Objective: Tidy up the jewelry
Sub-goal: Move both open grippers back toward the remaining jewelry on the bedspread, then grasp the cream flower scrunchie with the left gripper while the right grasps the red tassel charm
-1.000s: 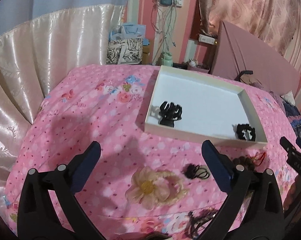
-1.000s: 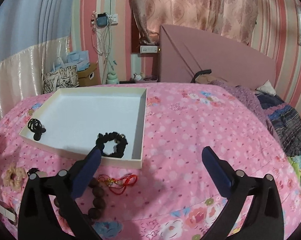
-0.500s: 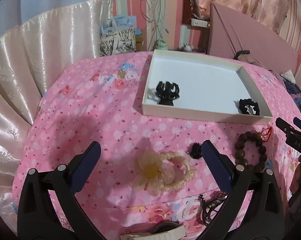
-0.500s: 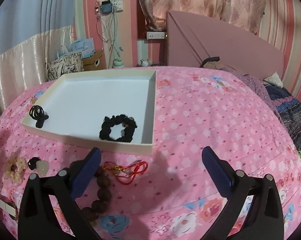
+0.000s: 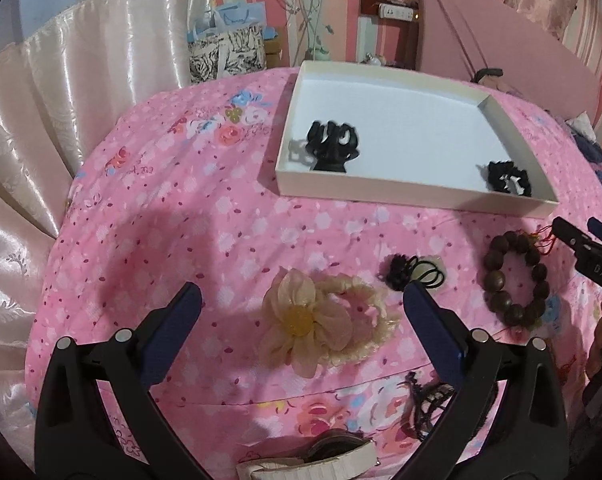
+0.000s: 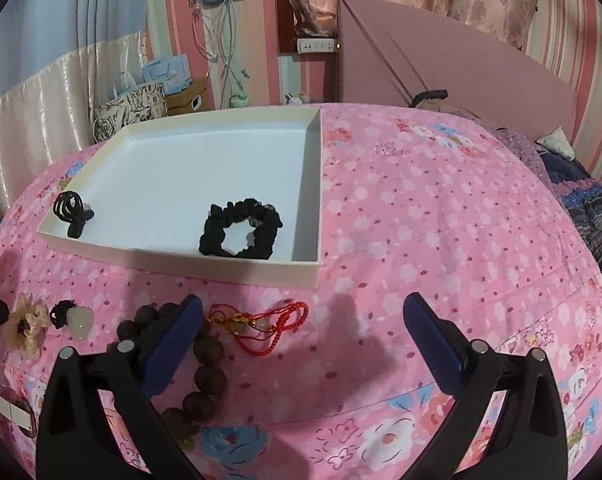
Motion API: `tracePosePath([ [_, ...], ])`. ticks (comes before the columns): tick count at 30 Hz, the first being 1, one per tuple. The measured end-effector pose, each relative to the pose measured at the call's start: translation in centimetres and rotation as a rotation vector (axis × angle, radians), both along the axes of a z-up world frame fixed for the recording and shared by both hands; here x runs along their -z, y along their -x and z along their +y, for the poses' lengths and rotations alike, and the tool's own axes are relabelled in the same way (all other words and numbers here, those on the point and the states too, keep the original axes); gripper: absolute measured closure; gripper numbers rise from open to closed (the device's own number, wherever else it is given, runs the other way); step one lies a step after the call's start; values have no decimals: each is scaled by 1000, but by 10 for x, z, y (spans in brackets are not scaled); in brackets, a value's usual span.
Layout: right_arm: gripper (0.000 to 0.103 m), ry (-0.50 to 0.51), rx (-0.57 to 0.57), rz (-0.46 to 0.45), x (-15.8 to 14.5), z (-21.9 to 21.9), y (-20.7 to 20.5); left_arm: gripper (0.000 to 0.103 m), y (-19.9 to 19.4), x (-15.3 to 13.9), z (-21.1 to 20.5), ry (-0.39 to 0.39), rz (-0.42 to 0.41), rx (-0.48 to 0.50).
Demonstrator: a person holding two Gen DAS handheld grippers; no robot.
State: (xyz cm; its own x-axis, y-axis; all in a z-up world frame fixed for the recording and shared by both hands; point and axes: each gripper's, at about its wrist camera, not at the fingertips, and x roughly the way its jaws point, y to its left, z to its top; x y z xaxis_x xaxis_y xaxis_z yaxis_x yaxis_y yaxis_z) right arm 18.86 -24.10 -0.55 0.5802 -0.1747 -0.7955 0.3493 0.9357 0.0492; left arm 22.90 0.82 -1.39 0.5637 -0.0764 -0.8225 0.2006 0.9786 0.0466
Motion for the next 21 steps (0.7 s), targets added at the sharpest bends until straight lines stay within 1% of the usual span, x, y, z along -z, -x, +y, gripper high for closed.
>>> tracePosePath([
  [3, 5, 3, 2, 10, 3, 1, -1, 4, -5, 7, 2, -13, 26, -14],
  [4, 10, 2, 3, 11, 3, 0, -1, 4, -7, 9, 2, -16, 30, -18],
  [5, 12, -5, 3, 18, 5, 0, -2, 4, -8, 11, 2, -19, 36, -20],
  [7, 23, -30, -2, 33, 9, -2, -4, 5, -11, 13, 3, -16, 50, -22],
  [8, 24, -40, -5, 39, 11, -3, -4, 8, -11, 15, 4, -13, 57, -22],
  [12, 41, -68, -11, 69, 21, -4, -9, 19, -15, 22, 6, -7, 91, -22],
  [14, 44, -87, -16, 81, 27, -4, -11, 27, -18, 27, 7, -4, 121, -21],
  [18, 49, -92, -18, 84, 30, -4, -12, 28, -24, 37, 10, 3, 167, -38],
  [20, 55, -105, -21, 81, 31, -5, -11, 34, -28, 44, 12, 4, 186, -49],
  [21, 59, -110, -22, 81, 31, -6, -11, 35, -29, 46, 12, 5, 196, -52],
])
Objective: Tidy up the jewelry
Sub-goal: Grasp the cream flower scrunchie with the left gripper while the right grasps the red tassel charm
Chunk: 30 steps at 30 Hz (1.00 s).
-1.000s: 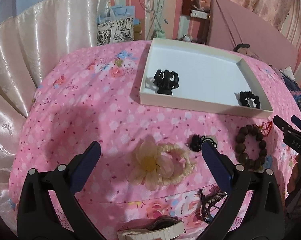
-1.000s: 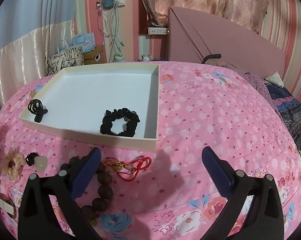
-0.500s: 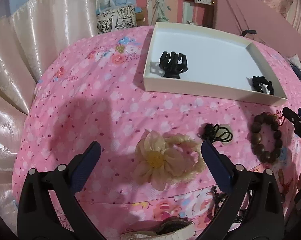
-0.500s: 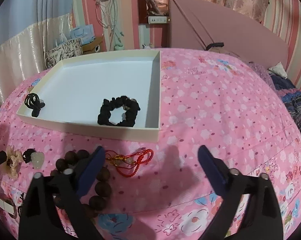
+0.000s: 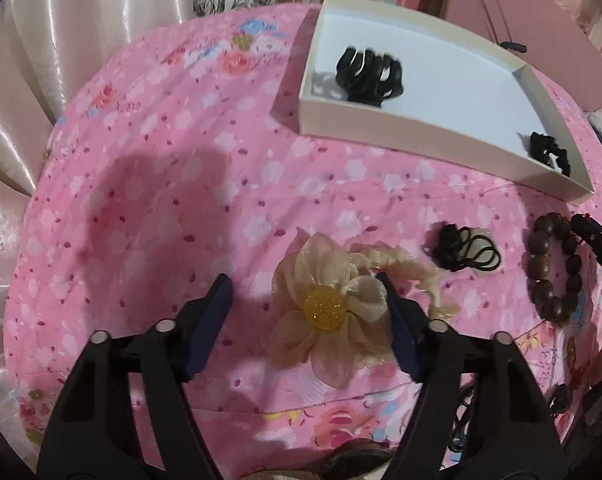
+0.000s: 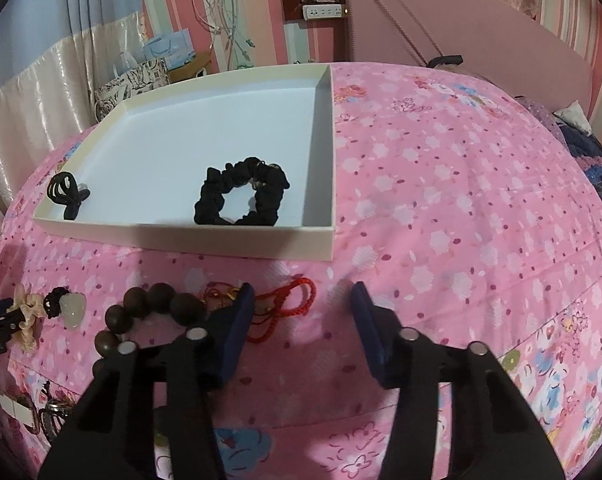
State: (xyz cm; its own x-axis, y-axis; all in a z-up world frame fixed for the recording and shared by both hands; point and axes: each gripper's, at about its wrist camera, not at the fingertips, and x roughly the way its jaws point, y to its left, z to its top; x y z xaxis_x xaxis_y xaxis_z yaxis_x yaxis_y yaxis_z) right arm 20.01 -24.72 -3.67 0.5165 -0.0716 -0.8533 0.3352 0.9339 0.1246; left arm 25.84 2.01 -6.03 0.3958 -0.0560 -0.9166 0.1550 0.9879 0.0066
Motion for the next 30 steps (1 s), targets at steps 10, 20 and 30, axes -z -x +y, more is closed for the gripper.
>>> tracePosePath([
  [10, 85, -17, -19, -19, -2, 0, 2, 64, 3, -4, -2, 3, -23, 3],
  [20, 95, -3, -18, -53, -12, 1, 6, 83, 6, -10, 2, 32, -36, 4],
  [30, 98, 25, -33, -130, -36, 7, 11, 85, 18, -31, -7, 90, -108, 42],
])
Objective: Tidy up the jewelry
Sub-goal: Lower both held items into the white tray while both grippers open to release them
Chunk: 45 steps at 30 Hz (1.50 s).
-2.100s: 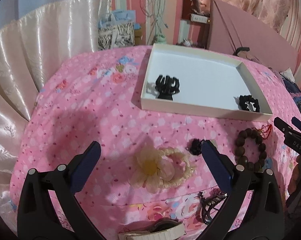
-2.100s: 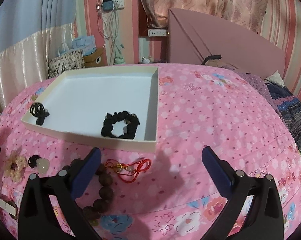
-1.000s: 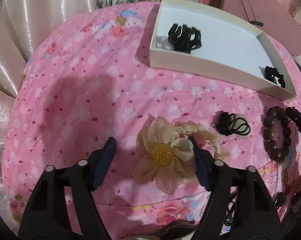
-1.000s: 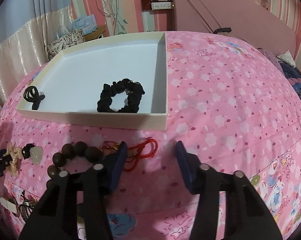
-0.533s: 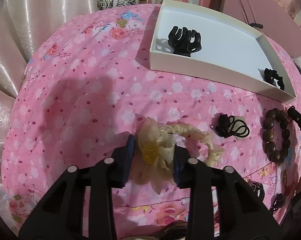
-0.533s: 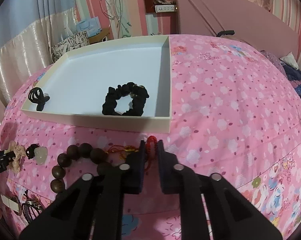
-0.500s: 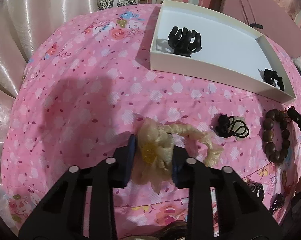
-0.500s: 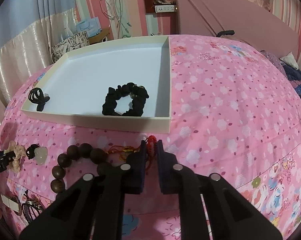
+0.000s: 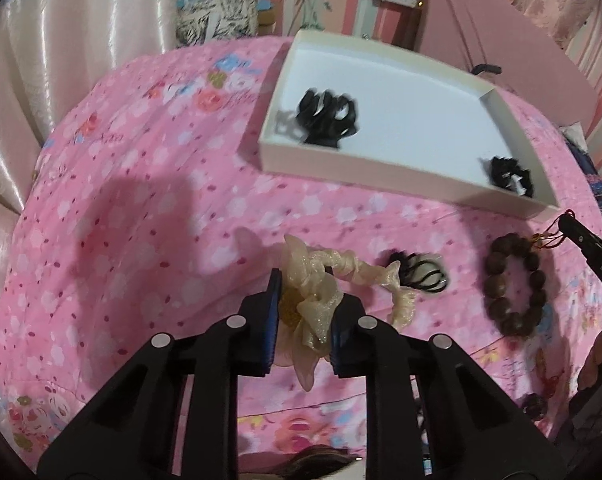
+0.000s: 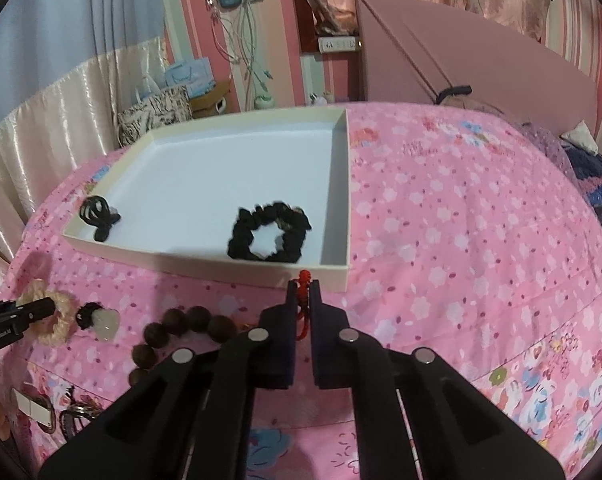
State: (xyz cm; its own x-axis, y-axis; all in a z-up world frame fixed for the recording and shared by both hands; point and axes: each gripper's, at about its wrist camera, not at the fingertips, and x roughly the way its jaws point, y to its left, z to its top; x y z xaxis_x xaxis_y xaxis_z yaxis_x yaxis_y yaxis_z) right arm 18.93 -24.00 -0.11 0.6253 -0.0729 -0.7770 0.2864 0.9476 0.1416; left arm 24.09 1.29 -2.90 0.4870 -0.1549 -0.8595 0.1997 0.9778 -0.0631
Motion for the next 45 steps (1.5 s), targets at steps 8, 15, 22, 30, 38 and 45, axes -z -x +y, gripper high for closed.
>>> tracePosePath([
  [8, 99, 49, -33, -56, -34, 13, -8, 85, -6, -37, -37, 37, -39, 46],
  [15, 99, 31, -33, -85, -59, 5, -33, 85, -45, -65, -73, 103, -71, 64],
  [22, 99, -17, 8, -98, -59, -10, -68, 85, -86, -62, -99, 98, -87, 41],
  [30, 99, -7, 22, -119, -42, -23, -90, 85, -105, -32, -117, 48, -103, 29],
  [38, 99, 39, -9, -78, -12, -22, -110, 85, -118, -8, -123, 17, -57, 21],
  [45, 99, -6, -9, -18, 9, -26, -117, 84, -127, 8, -126, 17, -16, 10],
])
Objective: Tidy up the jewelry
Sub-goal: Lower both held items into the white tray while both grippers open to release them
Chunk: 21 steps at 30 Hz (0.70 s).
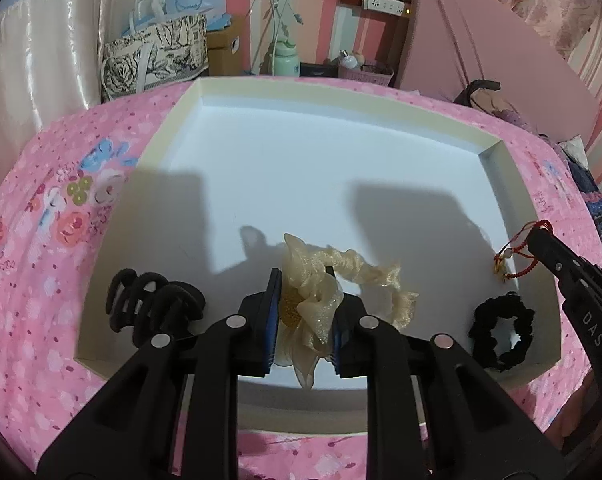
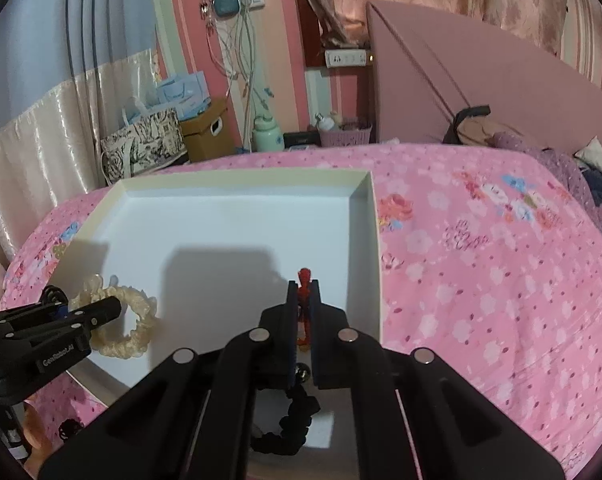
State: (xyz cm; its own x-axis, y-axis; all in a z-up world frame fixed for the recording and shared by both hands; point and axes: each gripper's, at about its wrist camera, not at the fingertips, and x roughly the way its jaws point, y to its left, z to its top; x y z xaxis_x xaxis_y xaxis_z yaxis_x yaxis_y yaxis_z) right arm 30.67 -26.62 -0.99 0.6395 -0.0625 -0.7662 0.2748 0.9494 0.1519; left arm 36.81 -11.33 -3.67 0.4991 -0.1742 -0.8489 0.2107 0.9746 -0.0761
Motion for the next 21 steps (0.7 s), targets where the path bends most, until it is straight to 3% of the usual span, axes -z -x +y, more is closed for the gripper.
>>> tracePosePath([
  [10, 99, -12, 1, 81, 23, 1, -5, 82, 0, 9, -11, -43, -9, 15],
  [21, 98, -28, -9, 106, 31, 0, -7, 76, 2, 11, -14, -54, -16, 19],
])
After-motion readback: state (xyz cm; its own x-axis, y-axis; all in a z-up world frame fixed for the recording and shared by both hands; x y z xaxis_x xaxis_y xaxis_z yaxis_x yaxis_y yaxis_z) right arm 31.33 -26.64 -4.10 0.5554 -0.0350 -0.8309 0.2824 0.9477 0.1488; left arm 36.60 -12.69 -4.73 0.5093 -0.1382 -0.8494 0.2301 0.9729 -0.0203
